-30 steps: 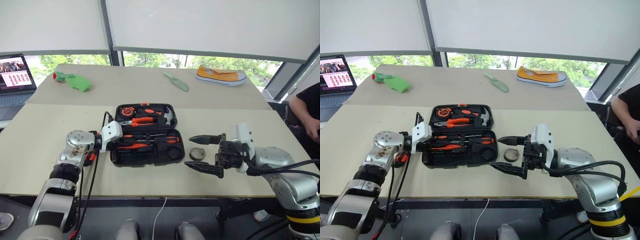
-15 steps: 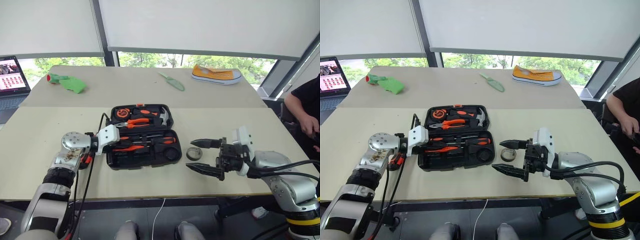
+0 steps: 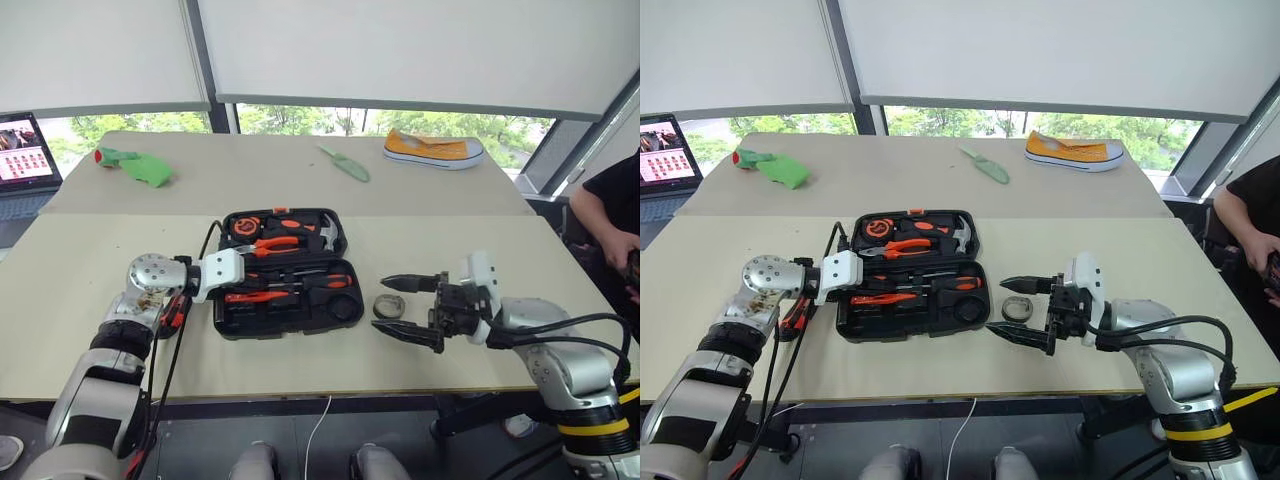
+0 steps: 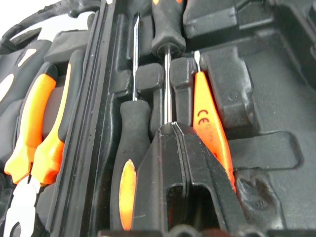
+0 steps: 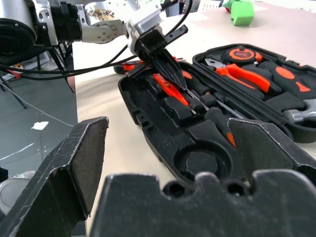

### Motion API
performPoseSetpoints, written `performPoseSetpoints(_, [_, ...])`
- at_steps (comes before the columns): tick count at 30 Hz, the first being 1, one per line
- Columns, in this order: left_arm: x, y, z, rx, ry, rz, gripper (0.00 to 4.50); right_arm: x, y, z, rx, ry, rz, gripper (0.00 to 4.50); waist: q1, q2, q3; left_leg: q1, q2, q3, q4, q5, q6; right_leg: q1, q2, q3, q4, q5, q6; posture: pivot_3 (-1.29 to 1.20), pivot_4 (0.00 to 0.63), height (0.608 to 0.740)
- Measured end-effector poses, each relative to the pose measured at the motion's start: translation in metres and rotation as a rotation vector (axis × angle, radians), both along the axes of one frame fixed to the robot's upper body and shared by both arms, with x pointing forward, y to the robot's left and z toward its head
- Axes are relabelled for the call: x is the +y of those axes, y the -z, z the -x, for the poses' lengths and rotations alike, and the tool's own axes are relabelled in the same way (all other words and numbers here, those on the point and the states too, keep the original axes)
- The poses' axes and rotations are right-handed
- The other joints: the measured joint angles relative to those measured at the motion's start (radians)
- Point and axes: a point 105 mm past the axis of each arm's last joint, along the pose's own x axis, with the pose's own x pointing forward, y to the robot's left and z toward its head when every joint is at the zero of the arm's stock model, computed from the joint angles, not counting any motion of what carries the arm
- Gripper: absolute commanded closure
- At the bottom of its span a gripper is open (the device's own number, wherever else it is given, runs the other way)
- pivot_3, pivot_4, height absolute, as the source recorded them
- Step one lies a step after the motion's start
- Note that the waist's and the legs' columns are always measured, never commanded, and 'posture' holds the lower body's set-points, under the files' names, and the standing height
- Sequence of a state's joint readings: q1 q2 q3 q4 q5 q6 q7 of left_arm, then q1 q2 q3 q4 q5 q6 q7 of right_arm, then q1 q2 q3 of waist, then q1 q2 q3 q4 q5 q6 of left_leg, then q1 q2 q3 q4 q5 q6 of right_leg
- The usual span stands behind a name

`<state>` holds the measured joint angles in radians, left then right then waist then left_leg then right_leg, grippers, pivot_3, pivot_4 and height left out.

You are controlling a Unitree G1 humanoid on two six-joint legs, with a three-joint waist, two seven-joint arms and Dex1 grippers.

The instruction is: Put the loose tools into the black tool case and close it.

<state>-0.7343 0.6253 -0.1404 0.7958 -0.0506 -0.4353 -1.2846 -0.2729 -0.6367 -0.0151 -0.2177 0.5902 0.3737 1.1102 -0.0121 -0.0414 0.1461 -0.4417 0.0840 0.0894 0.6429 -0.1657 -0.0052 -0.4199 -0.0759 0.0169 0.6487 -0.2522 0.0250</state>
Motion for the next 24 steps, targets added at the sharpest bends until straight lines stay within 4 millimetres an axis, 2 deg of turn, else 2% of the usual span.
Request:
performPoseSetpoints(5, [0.002,-0.002,0.006,0.040,0.009,0.079,4.47,0.002,0.001,-0.002,-0.010,0.002,-0.006,0.00,0.000,0.000,0.000,0.000,0.000,0.000,0.000,0.000,0.000,0.000,0.000,0.000,0.000,0.000,0.000,0.00,0.150,0.740])
performPoseSetpoints(11, [0.001,0.000,0.017,0.118,0.057,0.089,4.47,0.005,-0.003,-0.003,-0.026,-0.002,-0.013,0.00,0.005,0.000,0.000,0.000,0.000,0.000,0.000,0.000,0.000,0.000,0.000,0.000,0.000,0.000,0.000,0.00,0.150,0.740])
performPoseSetpoints(15, [0.006,0.002,0.017,0.158,0.030,0.061,4.47,0.006,-0.003,-0.004,-0.028,0.006,-0.015,0.00,0.009,0.000,0.000,0.000,0.000,0.000,0.000,0.000,0.000,0.000,0.000,0.000,0.000,0.000,0.000,0.00,0.150,0.740])
performPoseSetpoints(24, [0.005,0.001,0.014,0.173,-0.008,0.049,4.47,0.006,-0.005,-0.005,-0.031,0.016,-0.014,0.00,0.015,0.000,0.000,0.000,0.000,0.000,0.001,0.000,0.000,0.000,0.000,0.000,0.000,0.000,0.000,0.00,0.150,0.740])
